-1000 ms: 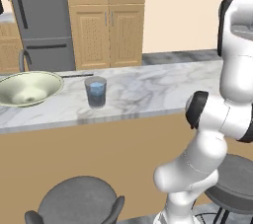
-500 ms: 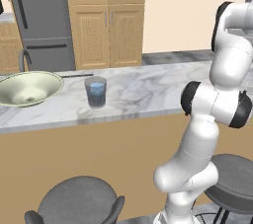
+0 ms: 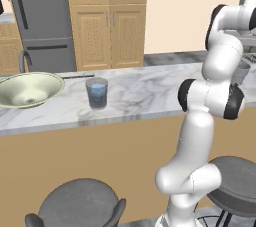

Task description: There are four ice cubes in the ice bowl. Place two ice cubes in each glass of water.

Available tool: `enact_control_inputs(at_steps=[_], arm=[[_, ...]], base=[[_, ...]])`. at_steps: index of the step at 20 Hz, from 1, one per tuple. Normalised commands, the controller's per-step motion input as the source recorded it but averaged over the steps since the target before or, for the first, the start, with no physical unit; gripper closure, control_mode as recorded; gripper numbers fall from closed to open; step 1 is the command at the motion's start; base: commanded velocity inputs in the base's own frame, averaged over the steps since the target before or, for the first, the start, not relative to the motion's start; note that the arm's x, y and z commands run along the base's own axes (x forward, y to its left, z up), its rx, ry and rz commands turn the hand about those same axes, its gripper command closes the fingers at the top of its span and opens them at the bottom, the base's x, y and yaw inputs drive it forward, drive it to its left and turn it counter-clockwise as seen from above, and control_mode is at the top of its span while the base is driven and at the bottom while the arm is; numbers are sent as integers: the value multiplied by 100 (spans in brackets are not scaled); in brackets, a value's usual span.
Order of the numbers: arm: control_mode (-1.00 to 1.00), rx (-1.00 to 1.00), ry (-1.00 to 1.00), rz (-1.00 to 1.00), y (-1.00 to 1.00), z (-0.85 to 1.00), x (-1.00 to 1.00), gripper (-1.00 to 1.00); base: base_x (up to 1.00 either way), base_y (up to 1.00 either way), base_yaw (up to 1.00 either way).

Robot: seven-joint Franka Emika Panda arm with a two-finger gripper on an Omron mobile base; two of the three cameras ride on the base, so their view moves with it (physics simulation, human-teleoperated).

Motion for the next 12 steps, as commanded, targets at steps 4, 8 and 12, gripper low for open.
enact_control_inputs(at_steps=[4, 8, 12], arm=[[-100, 5, 0, 0, -45, -11, 13, 100], [-100, 7, 0, 0, -38, -15, 0, 100], [-100, 0, 0, 0, 7, -13, 0, 100]], base=[[0, 0, 0], [0, 0, 0], [0, 0, 0]])
